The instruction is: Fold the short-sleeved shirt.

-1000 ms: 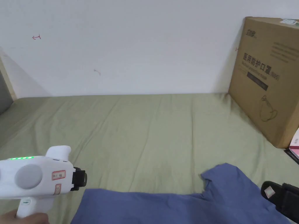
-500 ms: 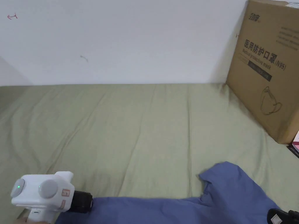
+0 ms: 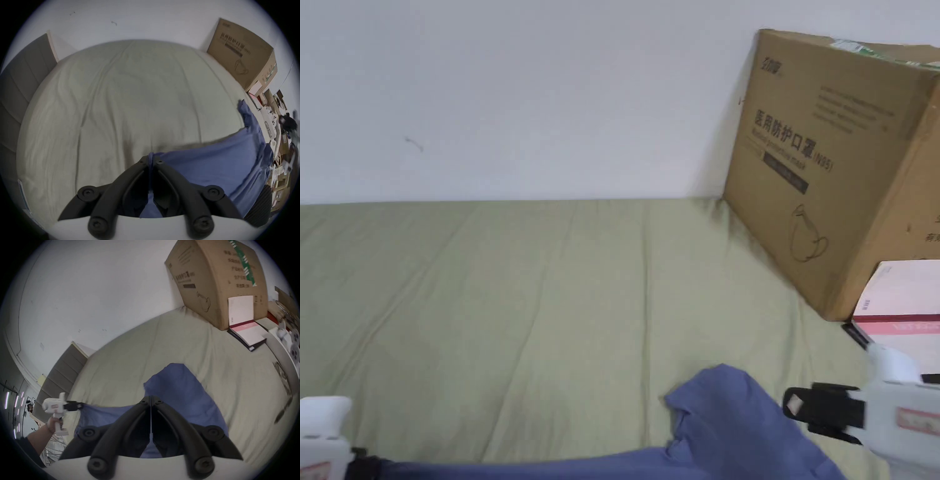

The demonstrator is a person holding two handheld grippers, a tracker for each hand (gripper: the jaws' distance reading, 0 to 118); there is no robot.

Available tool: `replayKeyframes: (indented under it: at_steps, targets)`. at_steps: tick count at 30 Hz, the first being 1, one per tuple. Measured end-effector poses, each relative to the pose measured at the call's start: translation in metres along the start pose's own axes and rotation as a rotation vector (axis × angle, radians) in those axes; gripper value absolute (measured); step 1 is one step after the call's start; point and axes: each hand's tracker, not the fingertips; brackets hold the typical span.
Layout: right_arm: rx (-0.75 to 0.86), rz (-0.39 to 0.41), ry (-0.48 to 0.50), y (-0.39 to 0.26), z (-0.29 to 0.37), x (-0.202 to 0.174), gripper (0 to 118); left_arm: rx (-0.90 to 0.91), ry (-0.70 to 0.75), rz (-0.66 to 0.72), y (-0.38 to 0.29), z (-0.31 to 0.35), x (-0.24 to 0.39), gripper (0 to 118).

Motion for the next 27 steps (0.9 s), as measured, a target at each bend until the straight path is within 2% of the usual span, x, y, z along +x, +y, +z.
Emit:
replayKeyframes:
  at_steps: [1, 2, 3, 4, 5, 6, 7, 9, 10, 12, 13, 14, 15, 16, 17, 19, 21, 22, 23, 25, 27]
  targets:
    - [-0.009, -0.021, -0.038, 0.012, -0.015, 0.005, 3, 0.016, -0.014, -0.005, -0.003, 0.009, 0.001, 2]
    - [-0.018, -0.039, -0.068, 0.025, -0.031, 0.011, 32, 0.018, -0.041, -0.004, -0.004, 0.021, 0.003, 2]
    - [-0.051, -0.043, -0.079, 0.036, -0.046, 0.017, 78, 0.024, -0.047, -0.003, -0.006, 0.026, 0.003, 2]
    - [-0.116, -0.055, -0.094, 0.048, -0.066, 0.025, 115, 0.027, -0.046, 0.001, -0.008, 0.031, 0.004, 2]
    - [-0.227, -0.046, -0.140, 0.057, -0.089, 0.032, 116, 0.025, -0.052, 0.007, -0.009, 0.035, 0.004, 2]
    - [-0.270, -0.027, -0.199, 0.058, -0.105, 0.036, 116, 0.026, -0.057, 0.014, -0.009, 0.038, 0.003, 2]
    - [-0.240, 0.063, -0.233, 0.065, -0.114, 0.039, 116, 0.025, -0.063, 0.025, -0.010, 0.040, 0.002, 2]
    - [-0.313, 0.092, -0.332, 0.064, -0.134, 0.046, 116, 0.024, -0.070, 0.044, -0.012, 0.042, -0.002, 2]
    - [-0.346, 0.120, -0.360, 0.061, -0.146, 0.051, 116, 0.021, -0.072, 0.055, -0.010, 0.041, -0.004, 2]
    - [-0.385, 0.111, -0.385, 0.050, -0.163, 0.062, 116, 0.021, -0.075, 0.077, -0.012, 0.039, -0.008, 2]
    - [-0.414, 0.090, -0.355, 0.044, -0.168, 0.064, 112, 0.014, -0.077, 0.087, -0.013, 0.037, -0.010, 2]
    - [-0.444, 0.071, -0.326, 0.040, -0.169, 0.062, 100, 0.005, -0.076, 0.095, -0.012, 0.034, -0.010, 2]
    - [-0.449, 0.110, -0.370, 0.035, -0.169, 0.056, 96, -0.003, -0.074, 0.096, -0.013, 0.031, -0.011, 2]
    - [-0.412, 0.202, -0.410, 0.031, -0.163, 0.048, 93, -0.012, -0.070, 0.096, -0.014, 0.028, -0.011, 2]
    - [-0.392, 0.239, -0.400, 0.028, -0.157, 0.041, 81, -0.022, -0.067, 0.091, -0.015, 0.025, -0.011, 2]
    - [-0.423, 0.216, -0.388, 0.029, -0.156, 0.039, 61, -0.041, -0.060, 0.075, -0.017, 0.019, -0.009, 2]
    - [-0.434, 0.216, -0.358, 0.028, -0.149, 0.037, 33, -0.050, -0.053, 0.070, -0.019, 0.017, -0.008, 2]
    - [-0.434, 0.227, -0.330, 0.027, -0.143, 0.035, 3, -0.049, -0.054, 0.075, -0.020, 0.017, -0.008, 2]
    - [-0.441, 0.225, -0.286, 0.027, -0.139, 0.034, 0, -0.046, -0.055, 0.089, -0.021, 0.018, -0.009, 2]
    - [-0.377, 0.255, -0.321, 0.023, -0.124, 0.025, 0, -0.039, -0.060, 0.107, -0.023, 0.020, -0.010, 2]
    - [-0.324, 0.280, -0.294, 0.024, -0.109, 0.019, 0, -0.029, -0.065, 0.117, -0.023, 0.025, -0.011, 2]
